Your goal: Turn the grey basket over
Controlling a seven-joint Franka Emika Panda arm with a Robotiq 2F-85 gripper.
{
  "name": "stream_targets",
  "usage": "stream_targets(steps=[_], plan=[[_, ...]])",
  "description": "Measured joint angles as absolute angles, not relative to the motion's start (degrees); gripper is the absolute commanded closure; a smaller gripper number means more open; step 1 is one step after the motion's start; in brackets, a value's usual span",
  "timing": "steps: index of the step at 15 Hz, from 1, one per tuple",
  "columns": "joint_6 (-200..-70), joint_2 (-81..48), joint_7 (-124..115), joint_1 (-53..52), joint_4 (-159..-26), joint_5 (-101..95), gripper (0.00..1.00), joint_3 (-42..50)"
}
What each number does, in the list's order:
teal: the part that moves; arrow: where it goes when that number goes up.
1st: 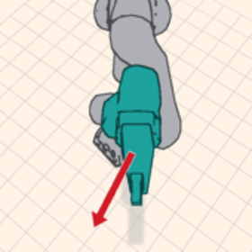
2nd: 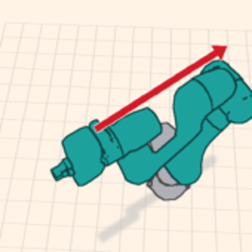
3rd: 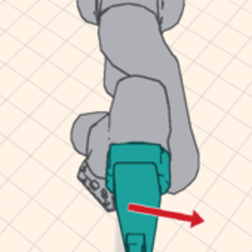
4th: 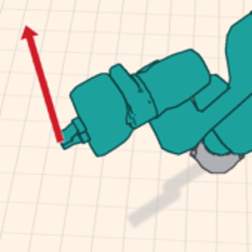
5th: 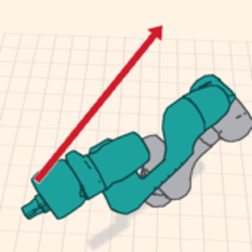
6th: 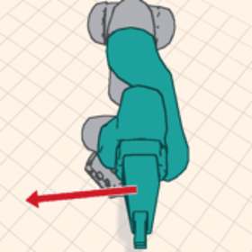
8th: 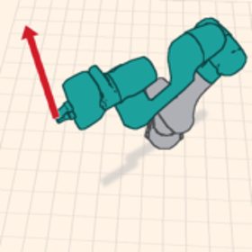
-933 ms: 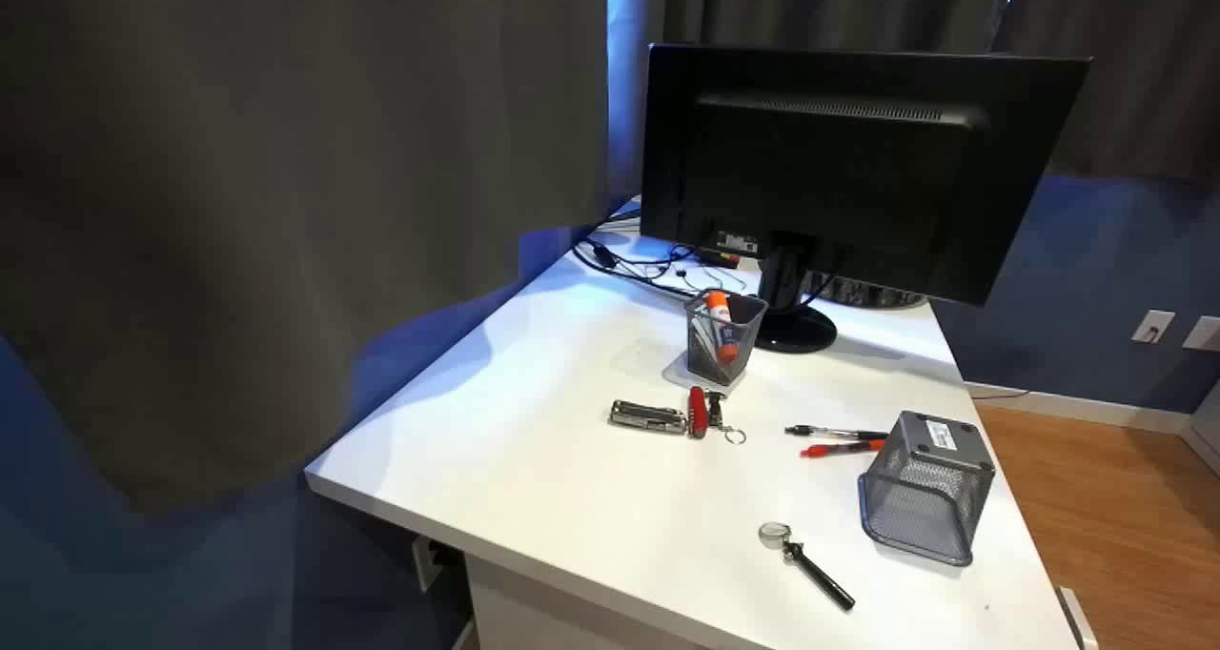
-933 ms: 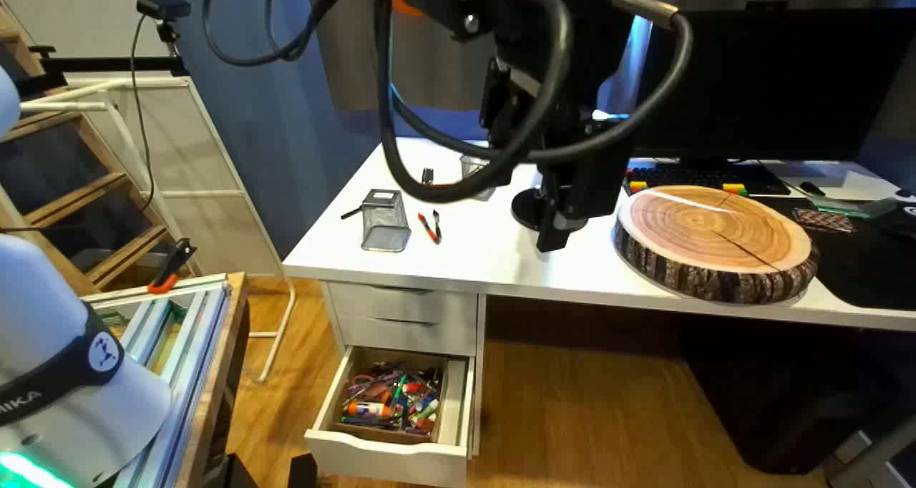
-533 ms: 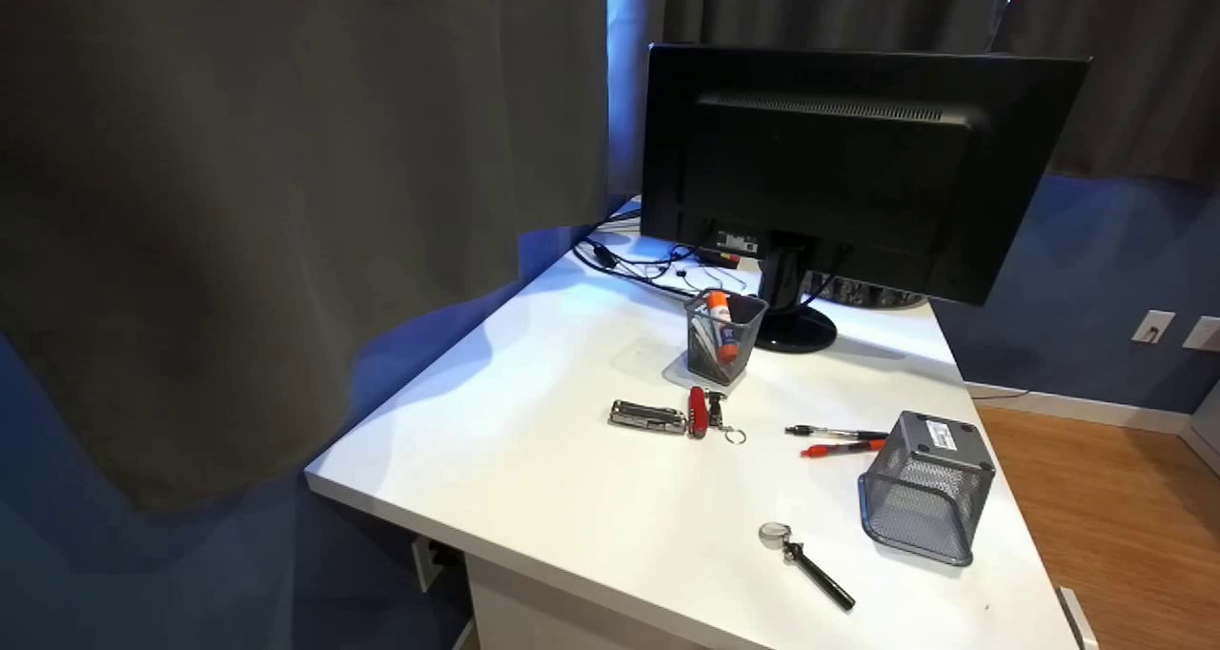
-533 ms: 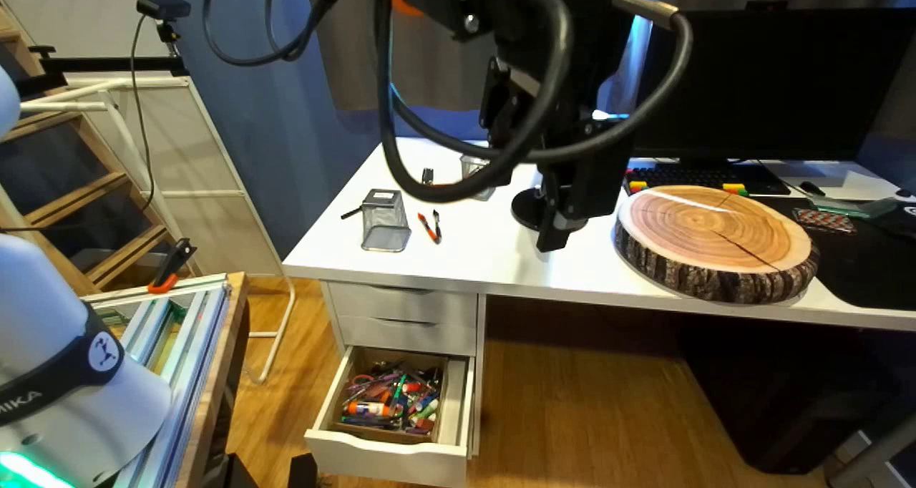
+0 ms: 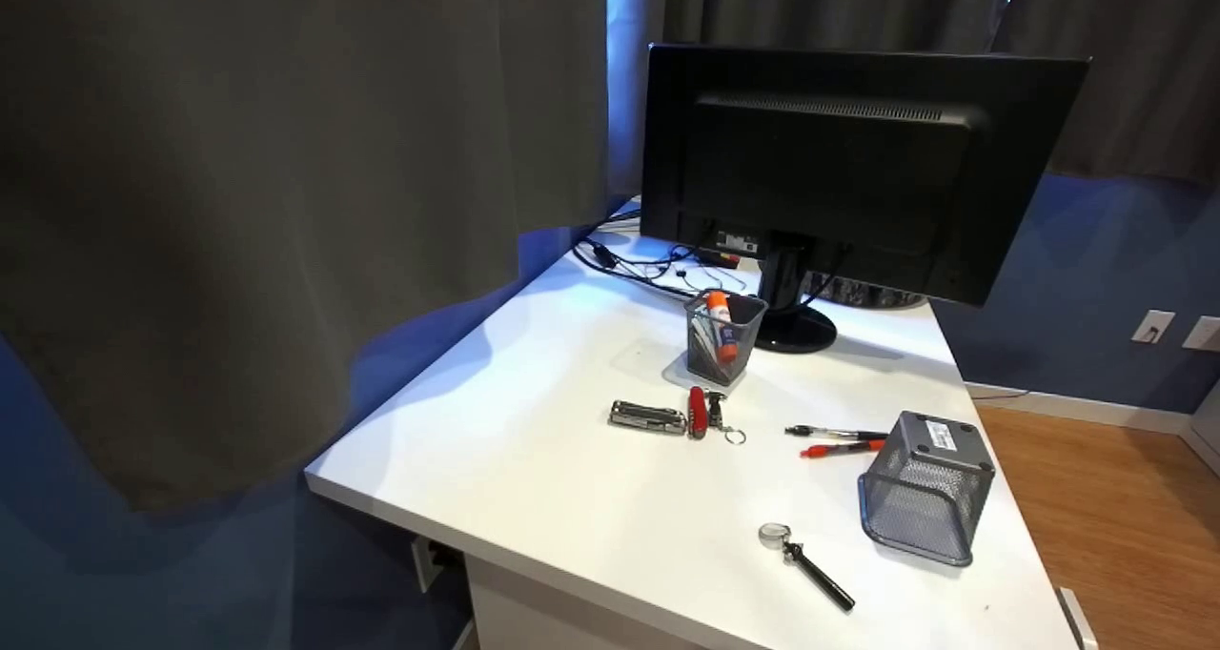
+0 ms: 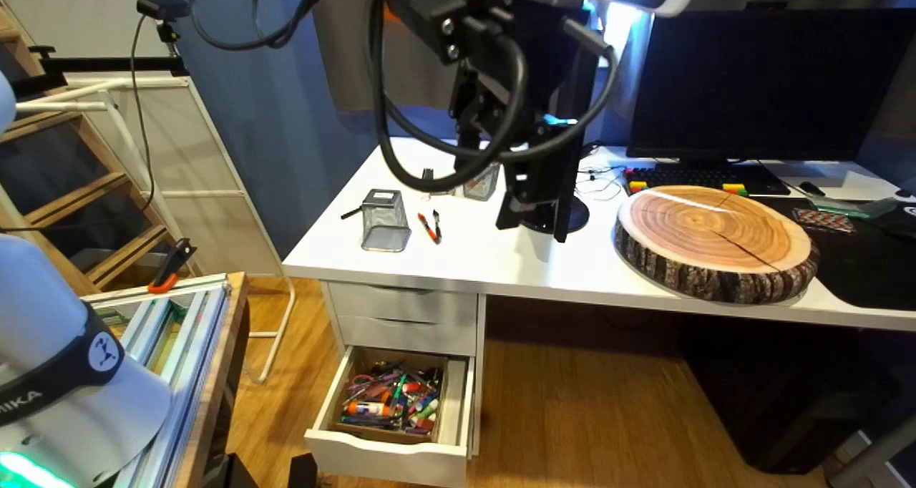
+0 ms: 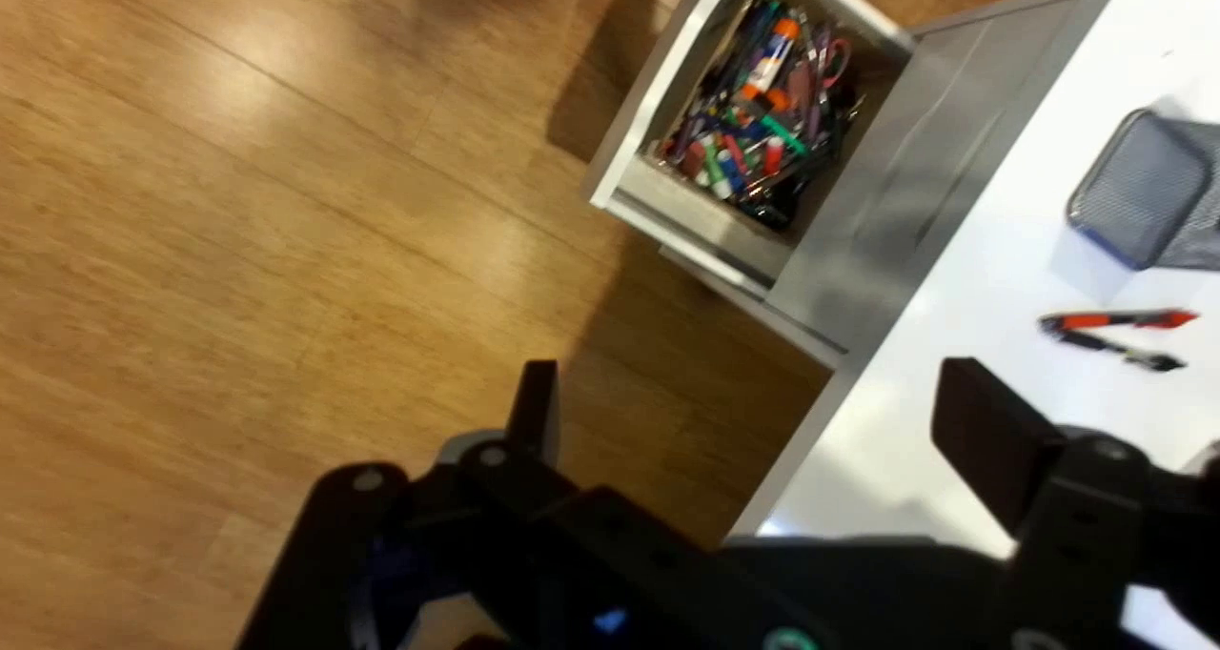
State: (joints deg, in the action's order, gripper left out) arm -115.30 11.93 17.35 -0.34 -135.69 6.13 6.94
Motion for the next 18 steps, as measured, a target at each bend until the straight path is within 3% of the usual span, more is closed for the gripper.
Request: stream_targets(steps=[10,18], plan=[[-118.1,7.5,6.4,-9.1,-140.6,13.9,0.0,-5.3],[-118.7,6.8,5.9,-9.2,-140.8,14.1,0.0,-5.8]])
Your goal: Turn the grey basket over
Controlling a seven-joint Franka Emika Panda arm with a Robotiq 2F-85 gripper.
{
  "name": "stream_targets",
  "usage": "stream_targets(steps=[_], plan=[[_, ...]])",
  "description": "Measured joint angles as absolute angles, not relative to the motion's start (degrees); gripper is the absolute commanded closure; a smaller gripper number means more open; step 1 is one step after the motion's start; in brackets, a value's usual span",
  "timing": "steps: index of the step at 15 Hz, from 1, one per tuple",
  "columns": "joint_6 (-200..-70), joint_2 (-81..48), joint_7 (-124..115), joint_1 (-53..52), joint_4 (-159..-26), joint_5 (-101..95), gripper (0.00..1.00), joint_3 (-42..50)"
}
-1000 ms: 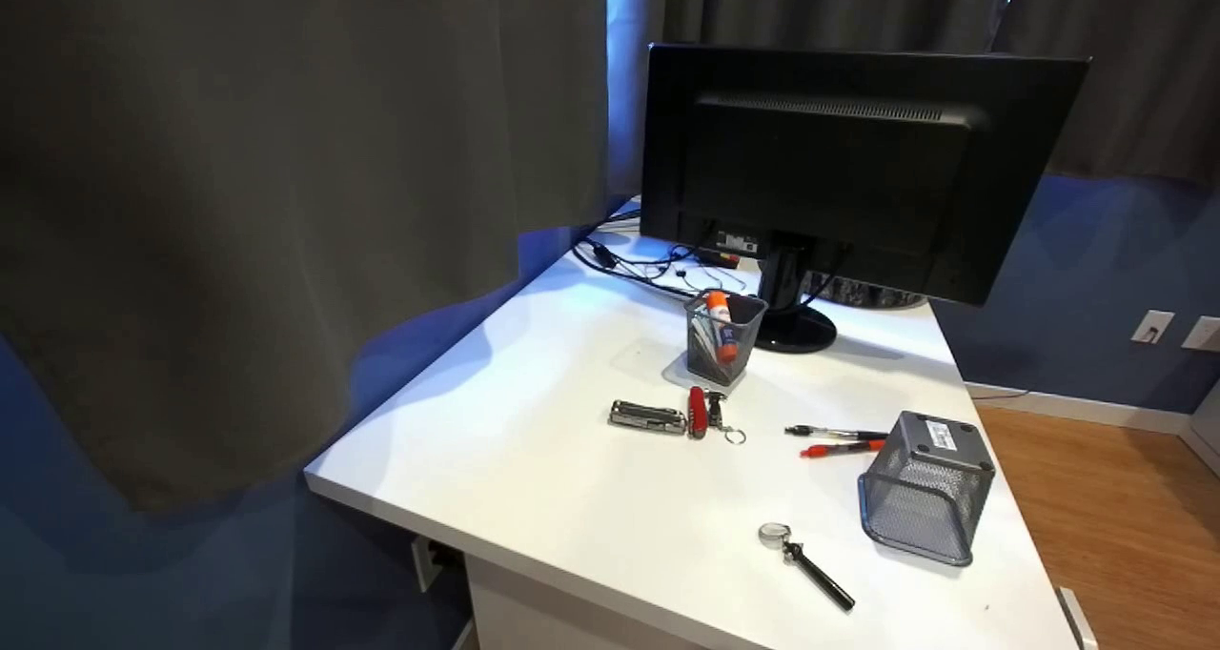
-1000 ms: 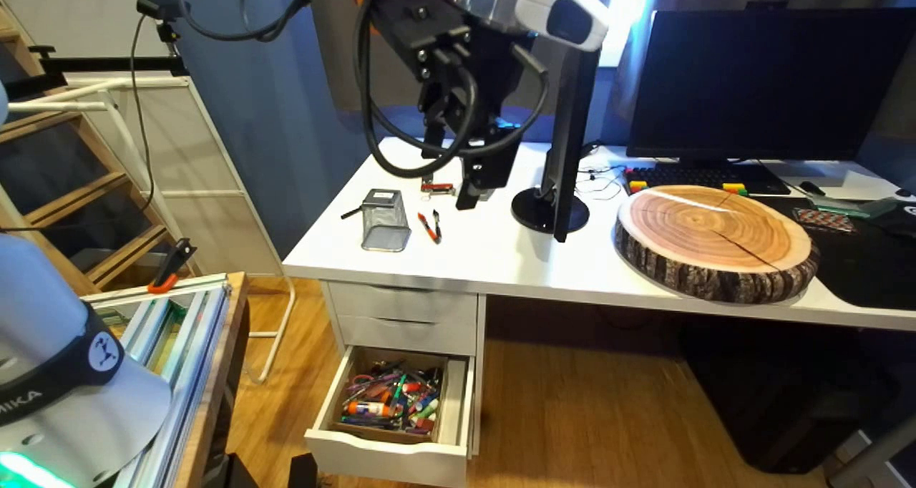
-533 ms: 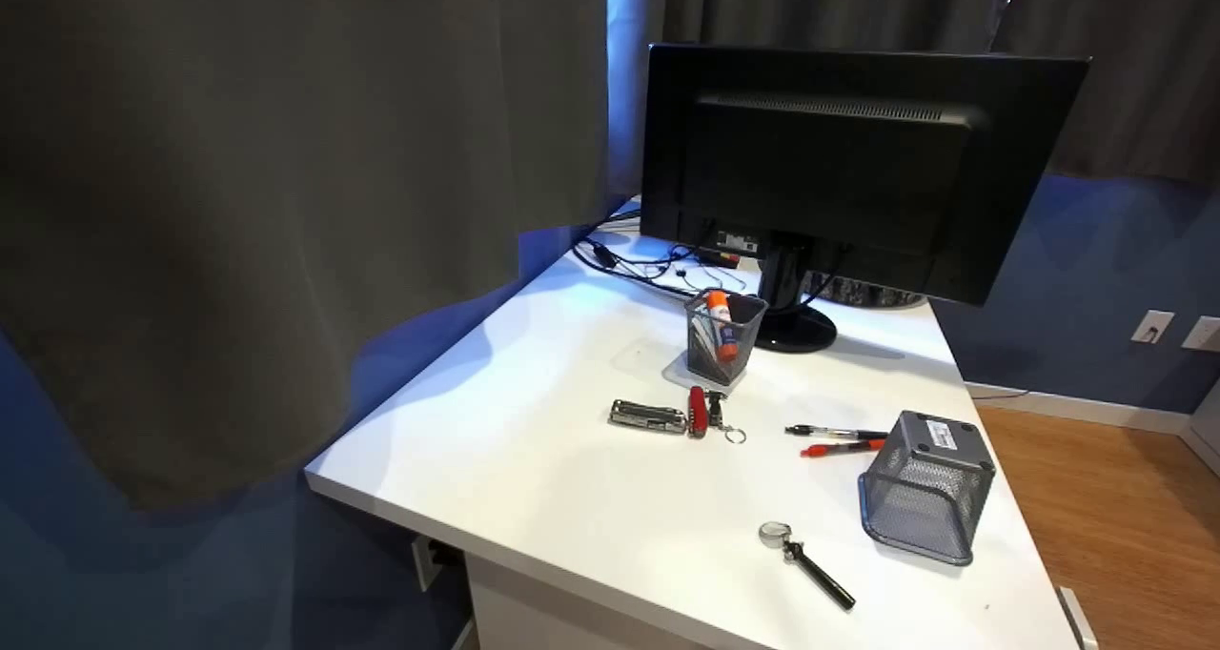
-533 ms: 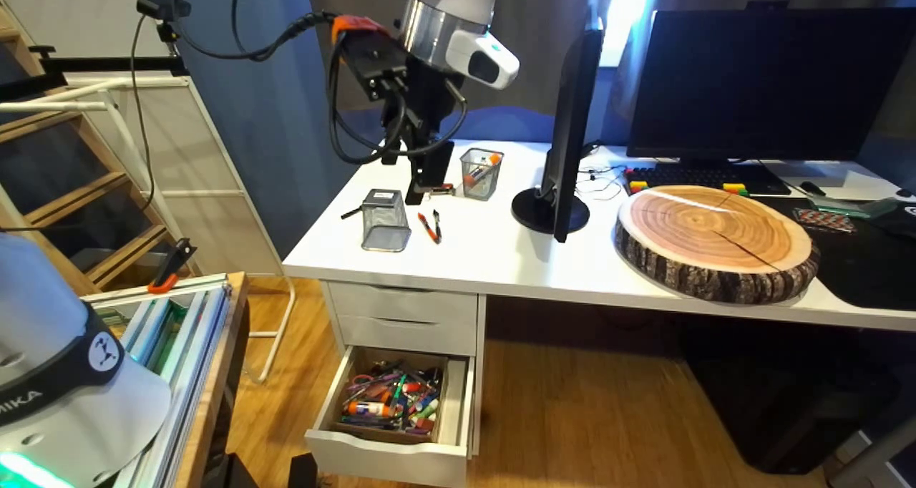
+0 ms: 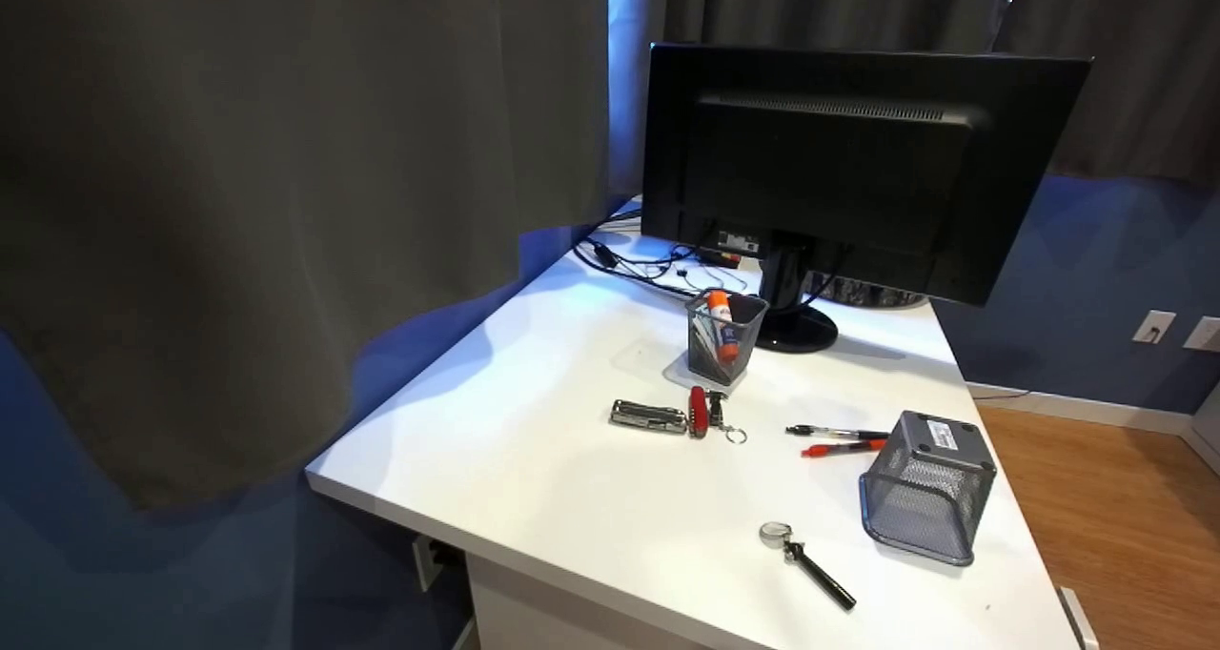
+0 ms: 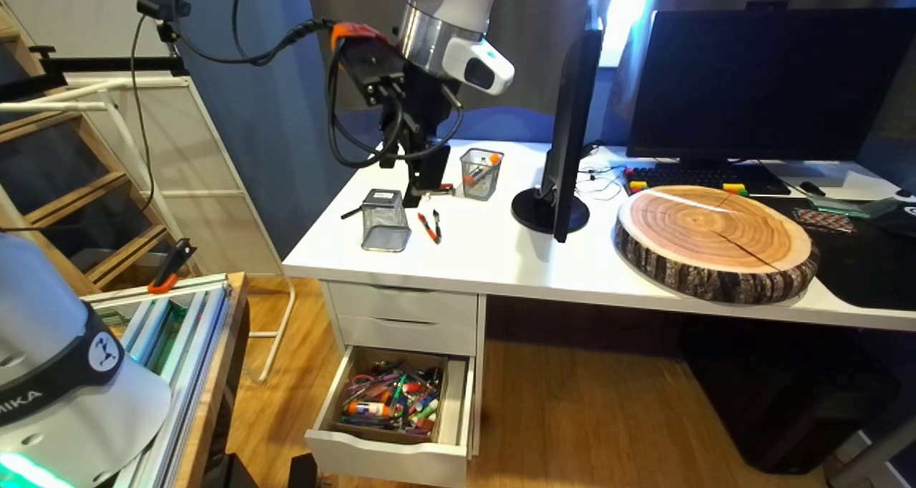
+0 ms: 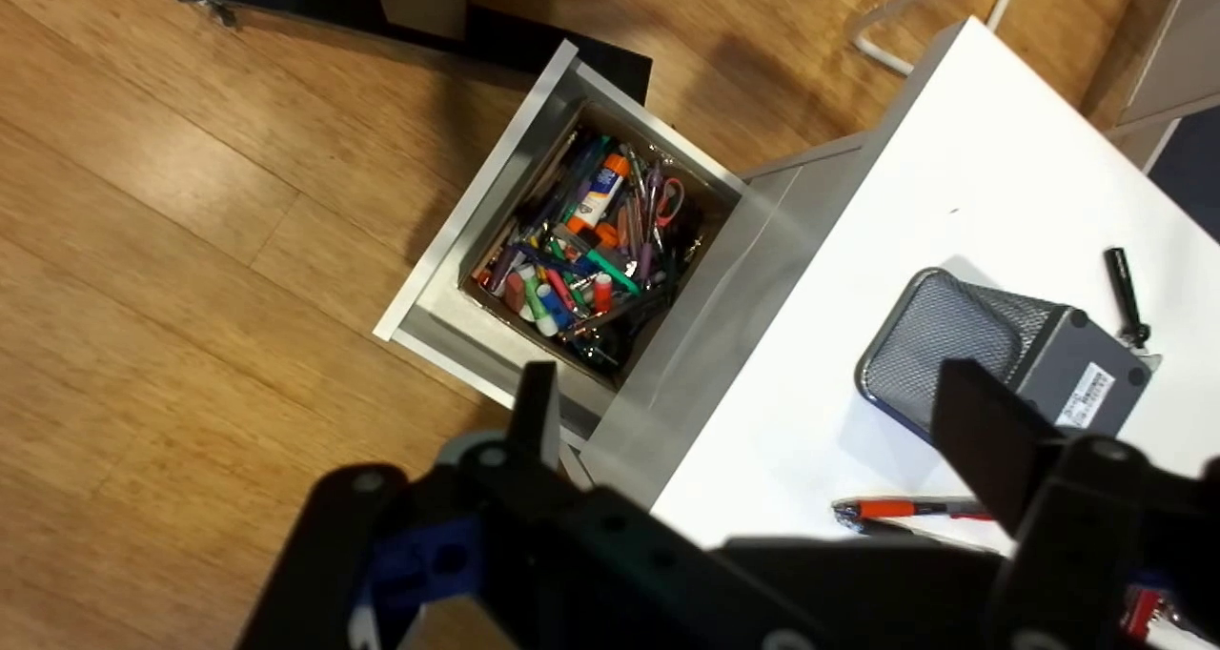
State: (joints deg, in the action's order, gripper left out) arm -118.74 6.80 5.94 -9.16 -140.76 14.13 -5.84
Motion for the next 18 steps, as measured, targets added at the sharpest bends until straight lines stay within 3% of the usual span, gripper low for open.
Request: stream_targets(steps=[6,18], plan=[[-123.3,1.8,3.4,-11.6,-140.2,24.4,0.0,-9.2],[-133.1,-17.4,-24.6,-17.8,-129.5,24.5,0.0,-15.0]])
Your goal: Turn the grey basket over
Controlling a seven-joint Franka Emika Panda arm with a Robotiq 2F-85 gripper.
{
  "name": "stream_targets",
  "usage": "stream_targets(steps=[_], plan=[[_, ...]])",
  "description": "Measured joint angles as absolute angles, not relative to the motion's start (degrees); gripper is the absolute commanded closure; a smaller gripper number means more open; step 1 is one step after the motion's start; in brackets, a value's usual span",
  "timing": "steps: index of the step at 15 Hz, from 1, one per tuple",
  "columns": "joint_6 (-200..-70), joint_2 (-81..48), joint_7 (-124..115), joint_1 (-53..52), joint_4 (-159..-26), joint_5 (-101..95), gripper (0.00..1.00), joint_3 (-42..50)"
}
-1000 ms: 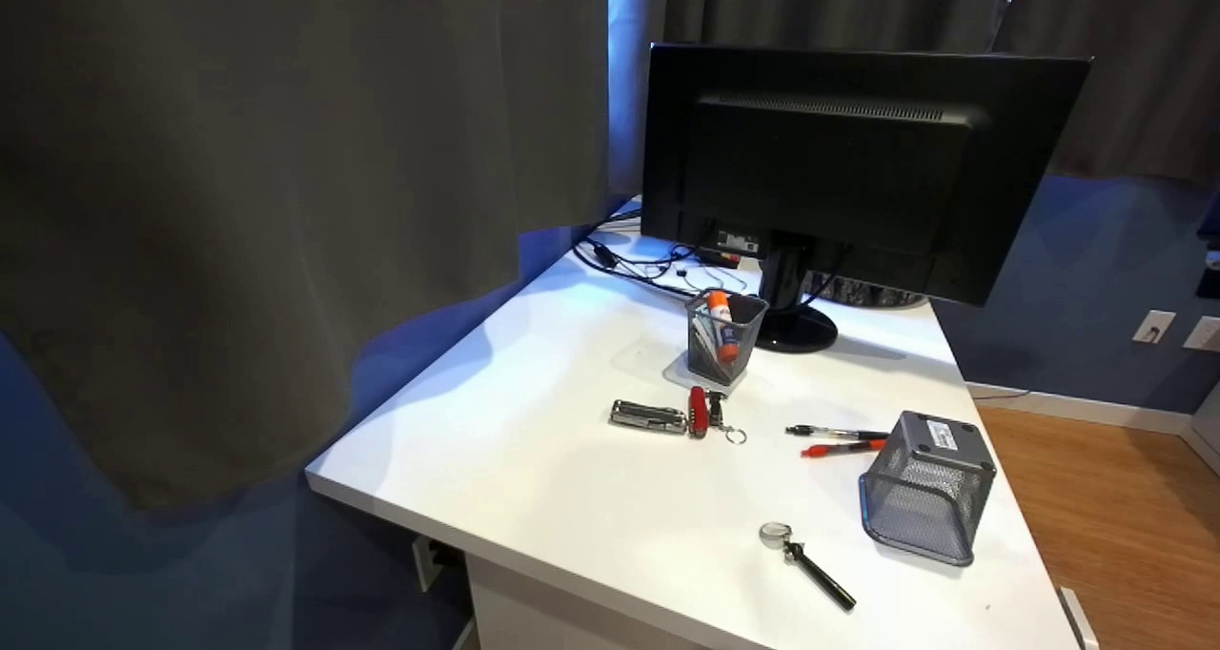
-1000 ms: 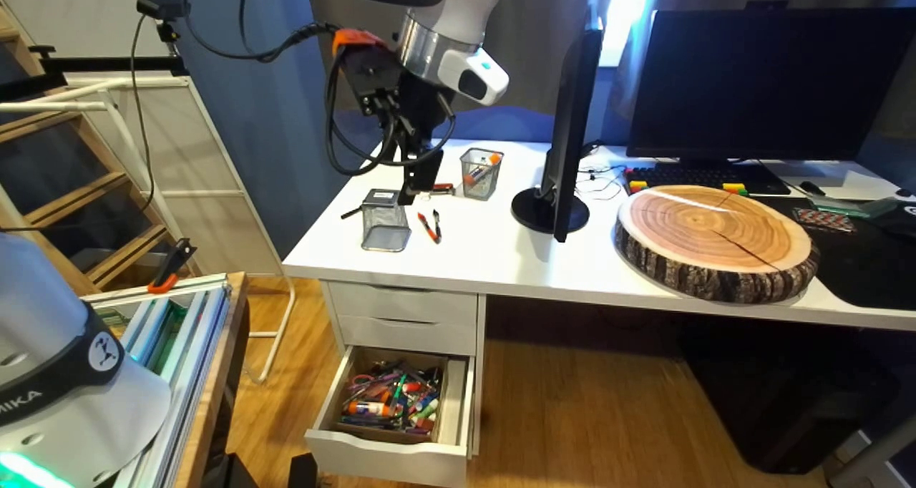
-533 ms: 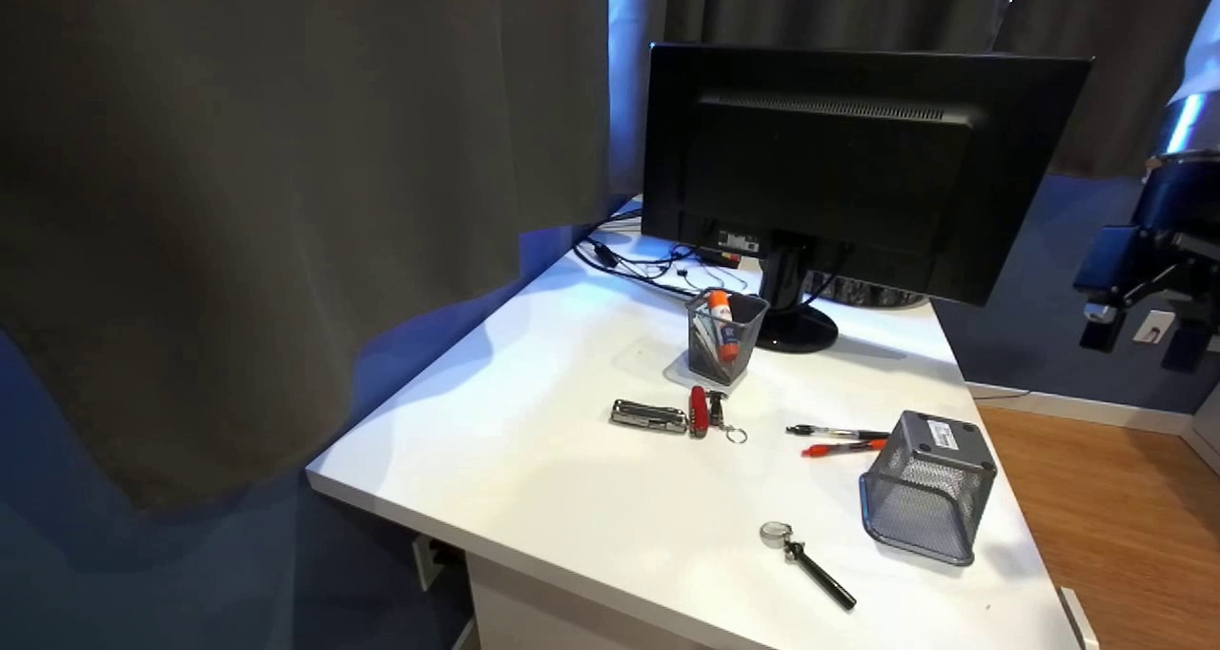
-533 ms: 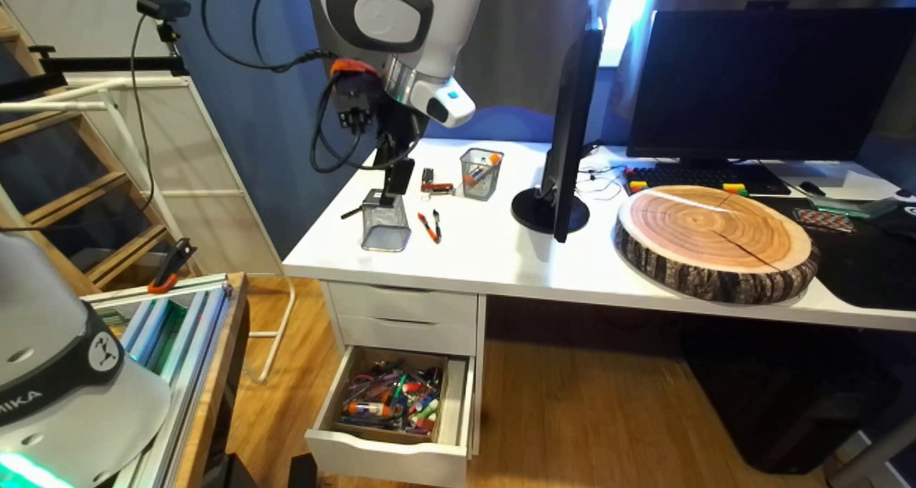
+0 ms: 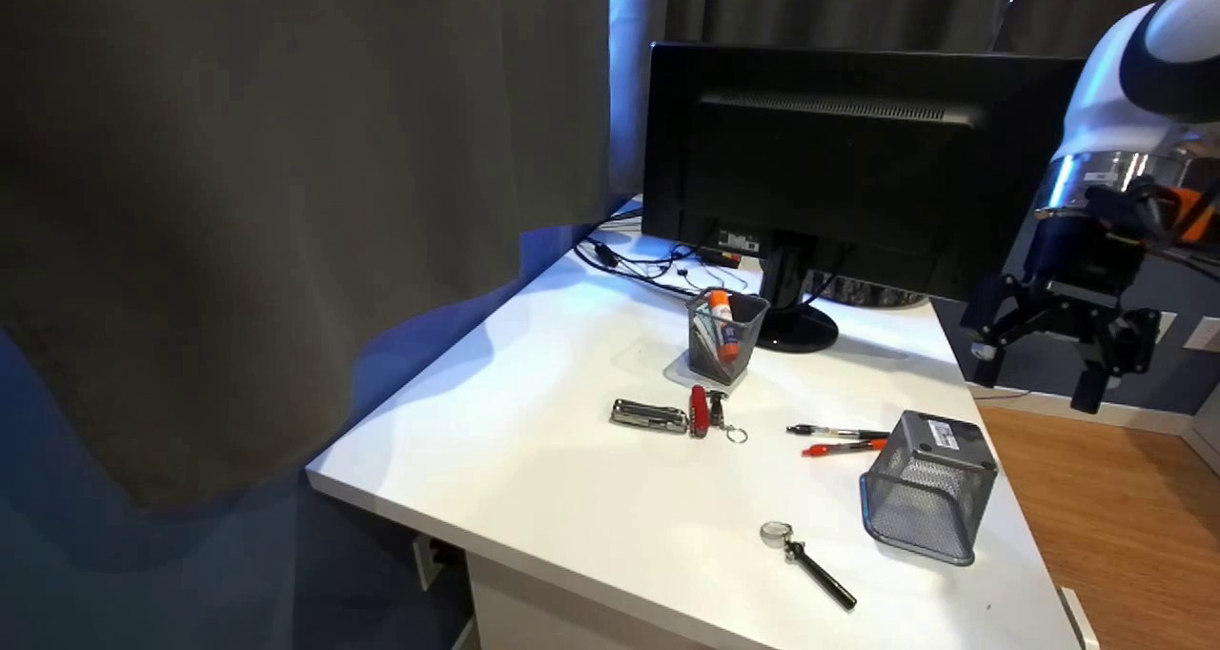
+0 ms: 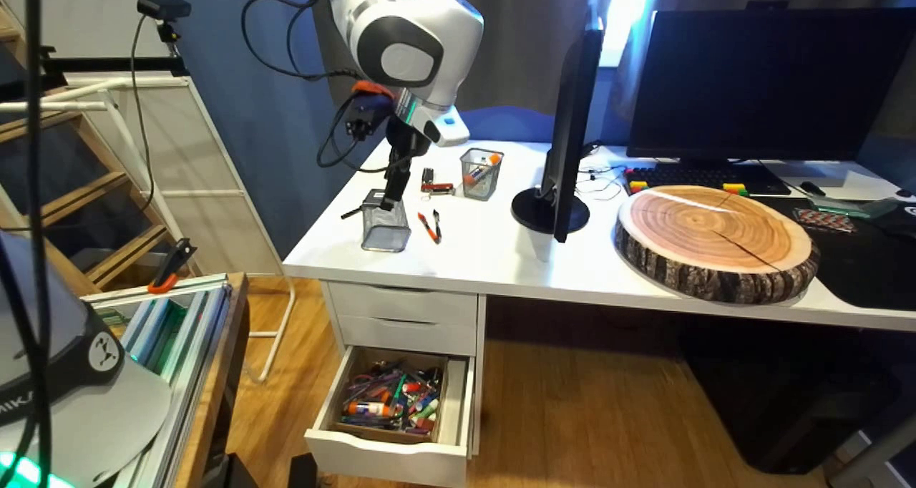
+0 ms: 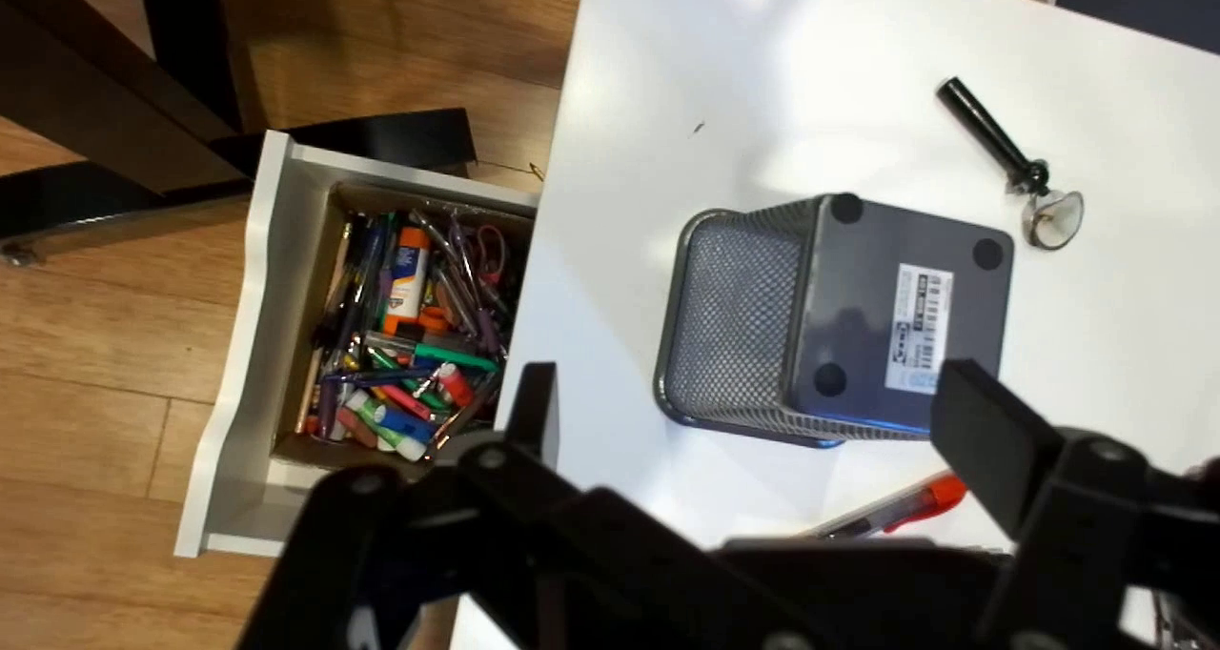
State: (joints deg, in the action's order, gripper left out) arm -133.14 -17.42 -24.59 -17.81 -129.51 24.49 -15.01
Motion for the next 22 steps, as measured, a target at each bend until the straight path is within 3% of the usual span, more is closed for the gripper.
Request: stream_targets(steps=[19,20,21,22], plan=[[-124.6,-36.1,-24.3,-18.3,-110.6,24.5,0.0,-15.2],[-124.2,-36.5,-24.3,-18.3,-110.3,24.5,0.02,-15.2],[-123.9,-36.9,-24.3,-18.3,-109.9,24.5,0.2,-15.2],[-123.6,-37.3,-24.3,-18.3,-109.6,24.5,0.26,-15.2]])
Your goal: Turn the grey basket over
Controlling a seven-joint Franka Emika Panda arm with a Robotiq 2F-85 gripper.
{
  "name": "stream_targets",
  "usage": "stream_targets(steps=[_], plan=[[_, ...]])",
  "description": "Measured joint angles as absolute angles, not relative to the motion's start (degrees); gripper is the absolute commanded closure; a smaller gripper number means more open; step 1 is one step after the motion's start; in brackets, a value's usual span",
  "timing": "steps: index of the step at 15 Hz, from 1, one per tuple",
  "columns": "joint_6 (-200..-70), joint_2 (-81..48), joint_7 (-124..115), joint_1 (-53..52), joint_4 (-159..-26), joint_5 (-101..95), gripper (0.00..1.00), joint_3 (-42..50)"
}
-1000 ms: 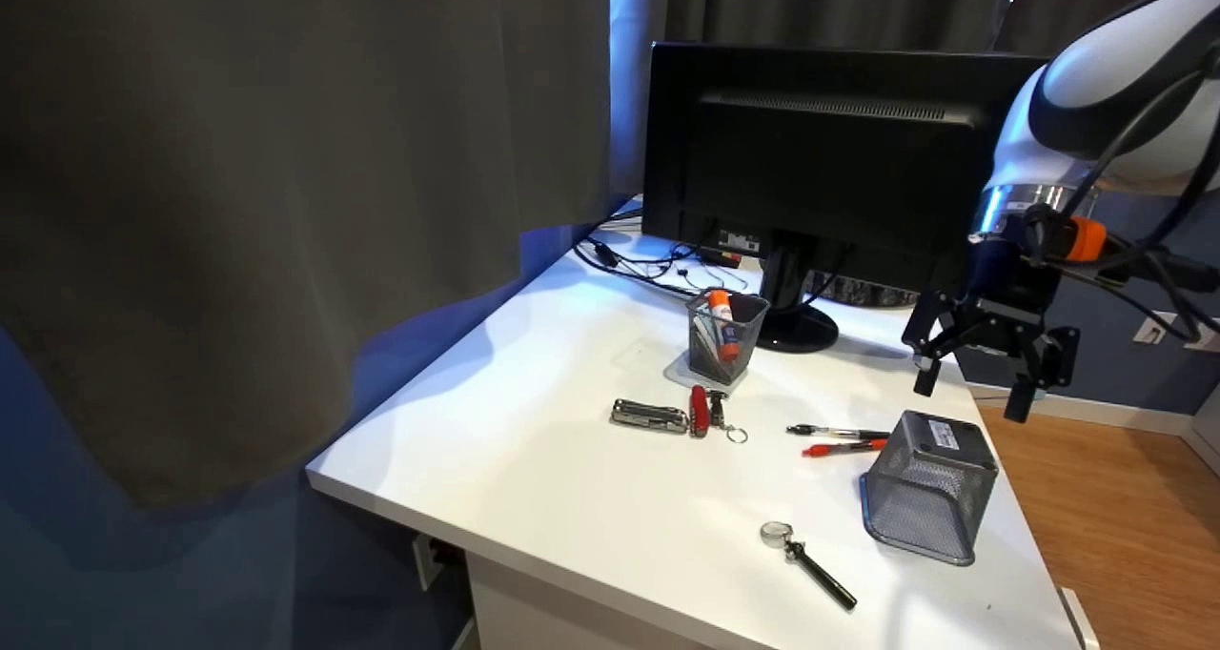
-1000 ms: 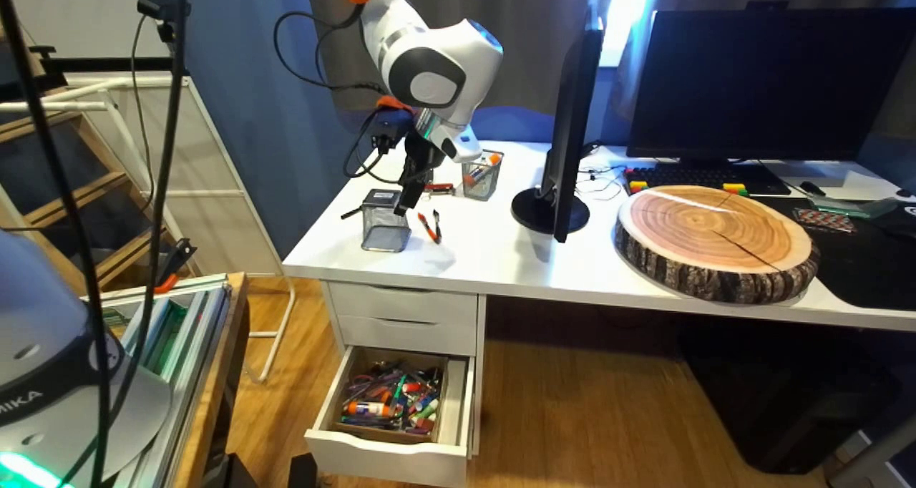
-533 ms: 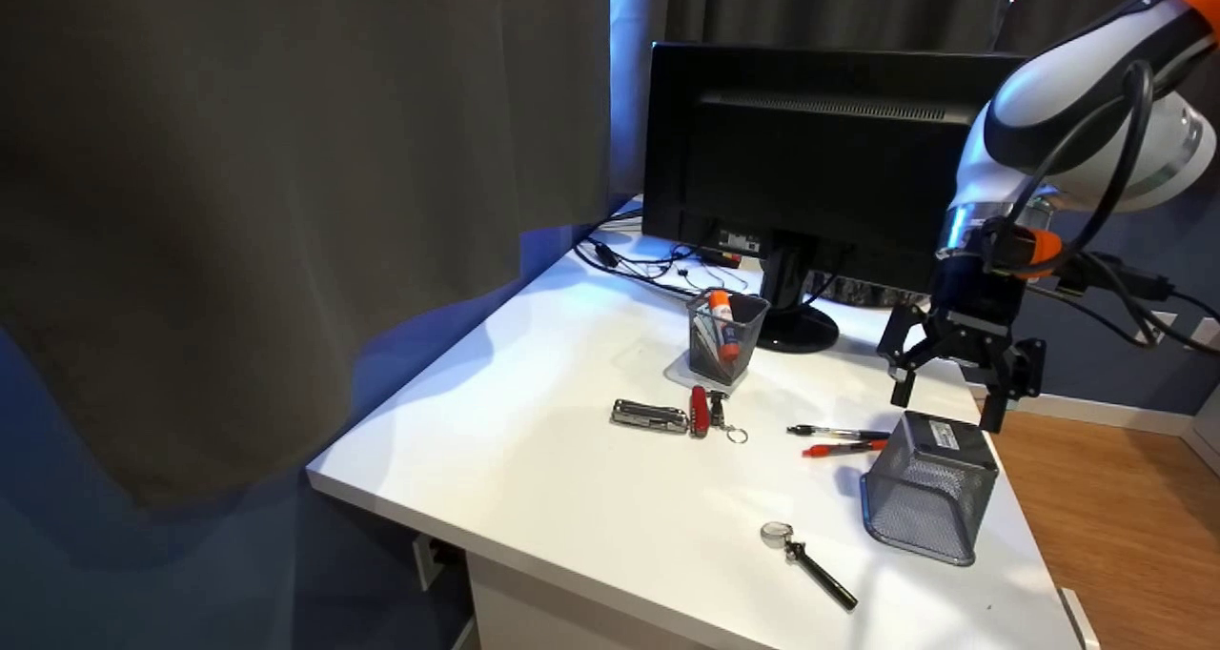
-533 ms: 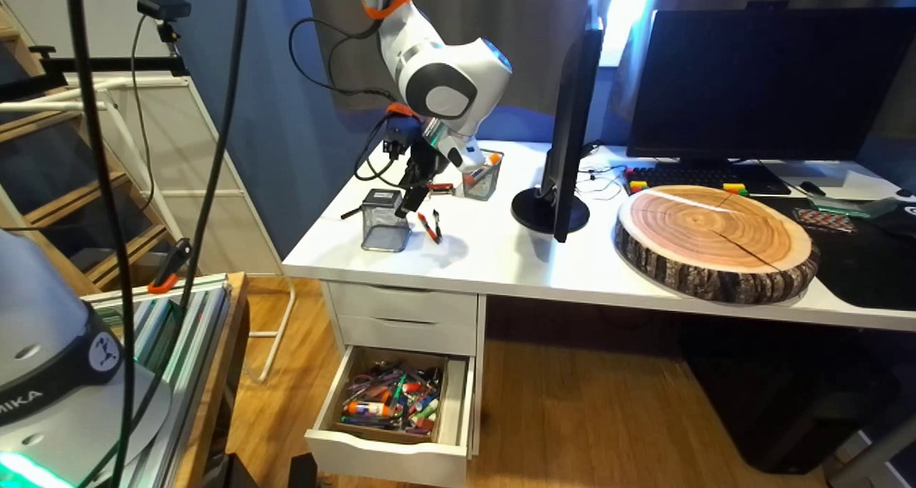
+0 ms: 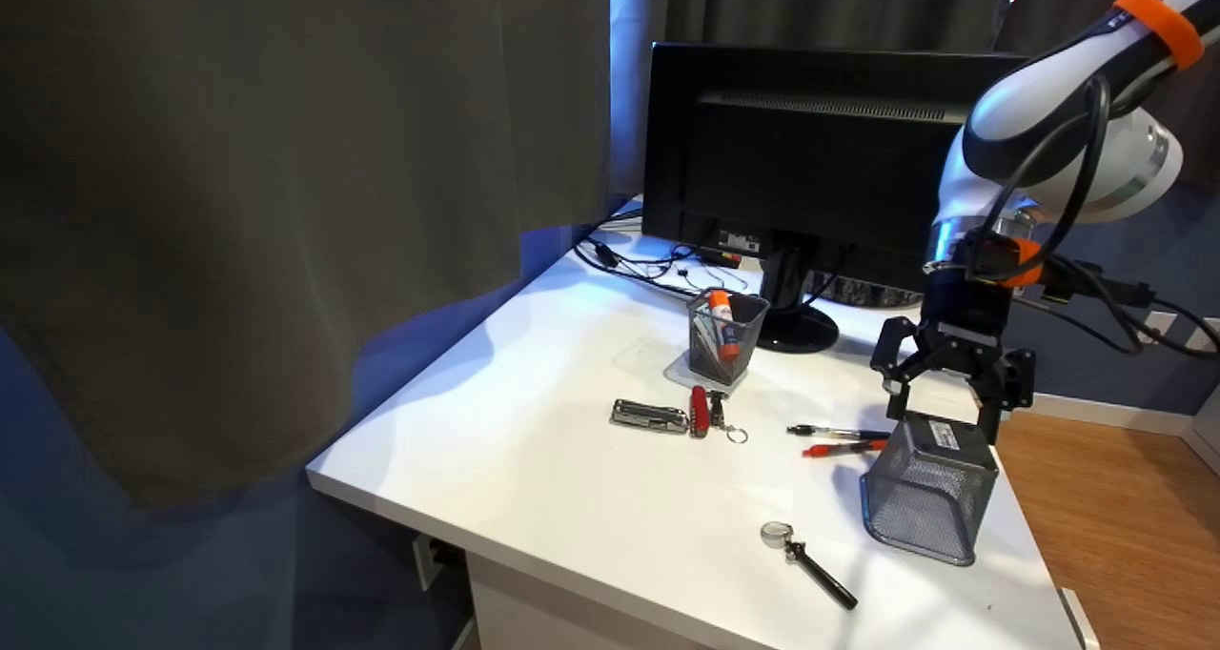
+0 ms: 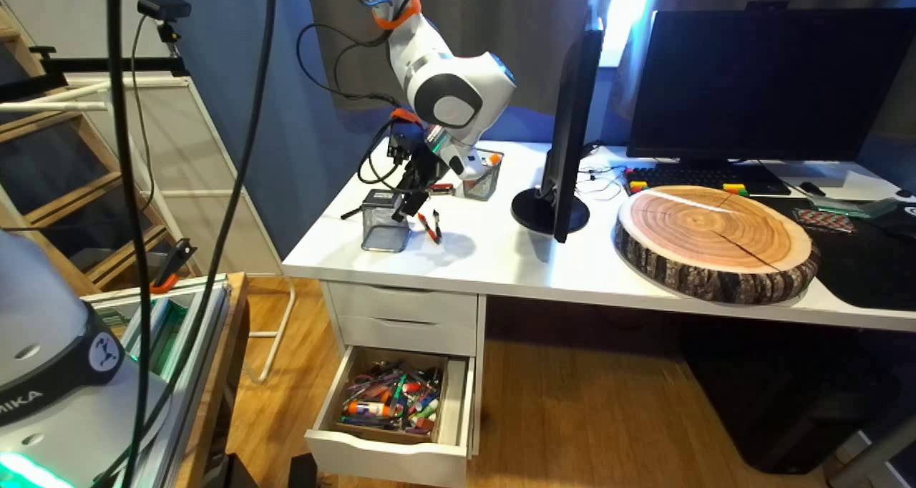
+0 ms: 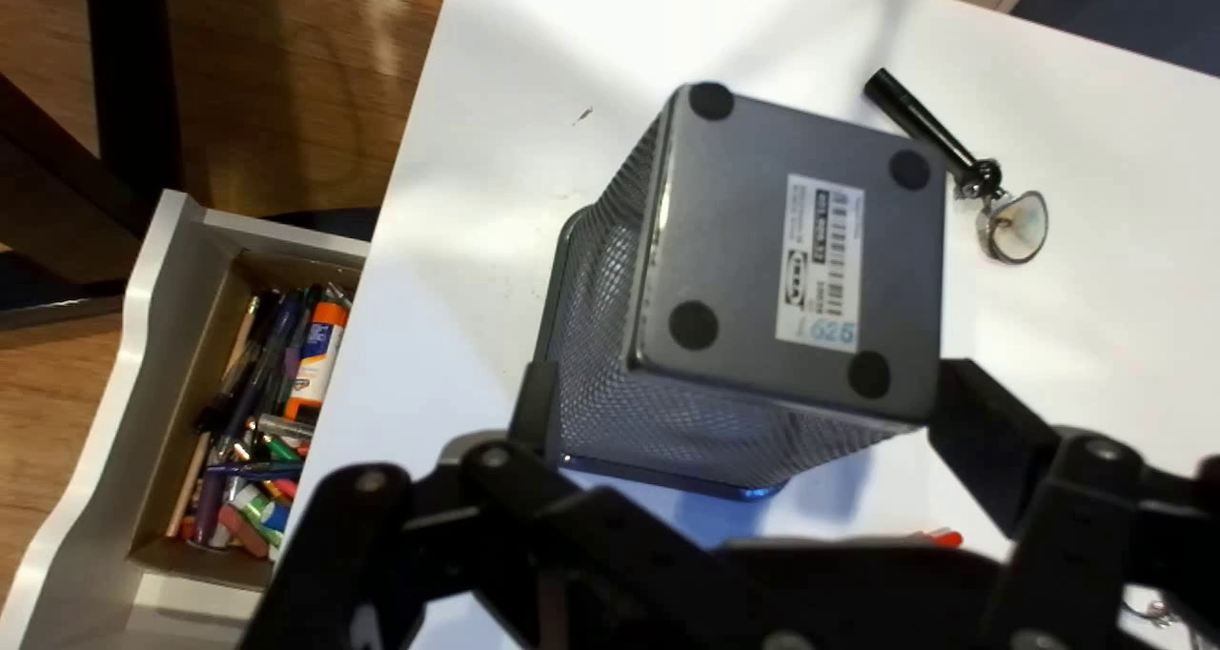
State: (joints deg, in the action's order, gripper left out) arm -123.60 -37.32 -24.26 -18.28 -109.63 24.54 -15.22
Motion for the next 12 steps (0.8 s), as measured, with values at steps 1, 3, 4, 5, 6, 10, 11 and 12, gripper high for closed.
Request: stream_targets(steps=[1,3,4,5,6,10,11,12], plan=[[-123.3,-37.7,-24.3,-18.3,-109.3,24.5,0.32,-15.2],[-122.9,-38.3,-24.3,-18.3,-108.9,24.5,0.44,-15.2],[-122.3,-38.3,-24.3,-18.3,-108.6,24.5,0.44,-15.2],[-122.1,-38.4,-24.3,-18.3,-108.4,24.5,0.45,-15.1],[-121.9,-38.4,-24.3,-18.3,-108.3,24.5,0.45,-15.1],[-121.4,-38.4,-24.3,-18.2,-108.1,24.6,0.45,-14.9],[-121.4,-38.2,-24.4,-18.2,-108.1,24.6,0.45,-14.9],[-121.4,-38.0,-24.4,-18.2,-108.1,24.6,0.45,-14.9]])
